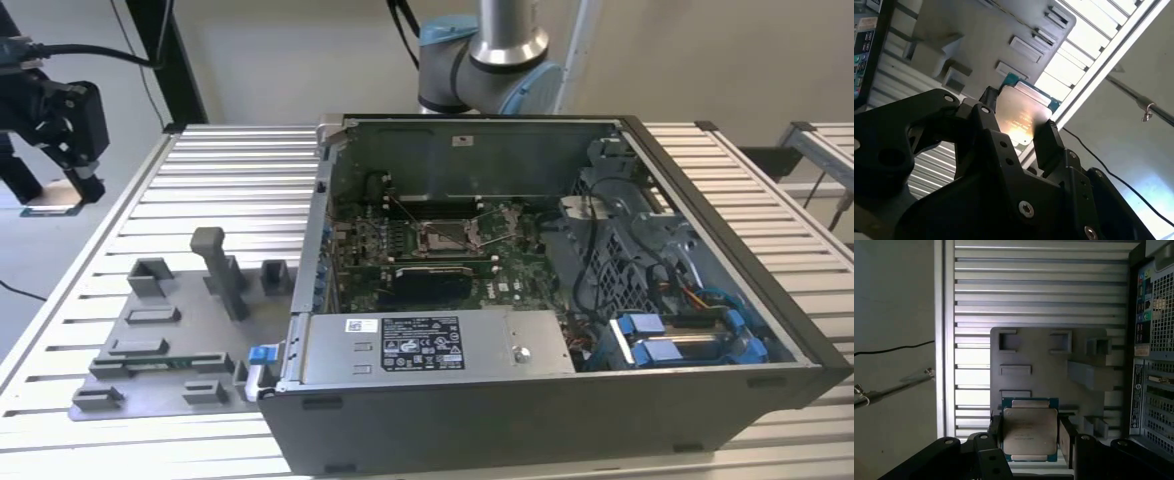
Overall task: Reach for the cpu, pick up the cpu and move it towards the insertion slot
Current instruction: 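Pick up the cpu and move it towards the insertion slot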
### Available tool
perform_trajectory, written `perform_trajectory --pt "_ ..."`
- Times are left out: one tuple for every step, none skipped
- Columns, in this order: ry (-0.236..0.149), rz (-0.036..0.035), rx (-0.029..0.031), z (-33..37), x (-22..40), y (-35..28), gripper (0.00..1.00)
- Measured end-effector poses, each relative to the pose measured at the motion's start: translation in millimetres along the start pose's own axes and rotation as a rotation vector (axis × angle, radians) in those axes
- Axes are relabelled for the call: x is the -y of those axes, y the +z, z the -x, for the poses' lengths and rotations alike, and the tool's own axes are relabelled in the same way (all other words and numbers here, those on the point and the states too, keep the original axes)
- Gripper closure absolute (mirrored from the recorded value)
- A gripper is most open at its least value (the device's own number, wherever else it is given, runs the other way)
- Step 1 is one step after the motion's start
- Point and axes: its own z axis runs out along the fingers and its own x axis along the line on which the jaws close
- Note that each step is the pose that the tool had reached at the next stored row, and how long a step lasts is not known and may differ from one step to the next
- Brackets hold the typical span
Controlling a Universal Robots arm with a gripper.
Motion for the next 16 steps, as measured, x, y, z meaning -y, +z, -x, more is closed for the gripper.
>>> perform_trajectory --pt "0.000 0.0000 0.0001 1.3 0.0 0.1 1.00" --pt "0.000 0.0000 0.0000 2.6 0.0 0.1 1.00" --pt "0.000 0.0000 0.0000 3.9 -0.1 0.1 1.00" --pt "0.000 0.0000 0.0000 5.2 -0.1 0.1 1.00" --pt "0.000 0.0000 0.0000 6.4 -0.2 0.1 1.00" --pt "0.000 0.0000 0.0000 7.6 -0.2 0.2 1.00" --pt "0.000 0.0000 0.0000 8.8 -0.2 0.2 1.00" --pt "0.000 0.0000 0.0000 10.2 -0.2 0.2 1.00" --pt "0.000 0.0000 0.0000 11.7 -0.3 0.3 1.00" --pt "0.000 0.0000 0.0000 13.1 -0.3 0.3 1.00" --pt "0.000 0.0000 0.0000 14.8 -0.3 0.3 1.00" --pt "0.000 0.0000 0.0000 16.6 -0.3 0.4 1.00" --pt "0.000 0.0000 0.0000 18.2 -0.3 0.4 1.00" --pt "-0.001 0.0000 0.0000 20.2 -0.4 0.4 1.00" --pt "-0.001 0.0000 0.0000 22.3 -0.4 0.5 1.00" --pt "-0.001 0.0000 0.0001 24.3 -0.4 0.6 1.00"
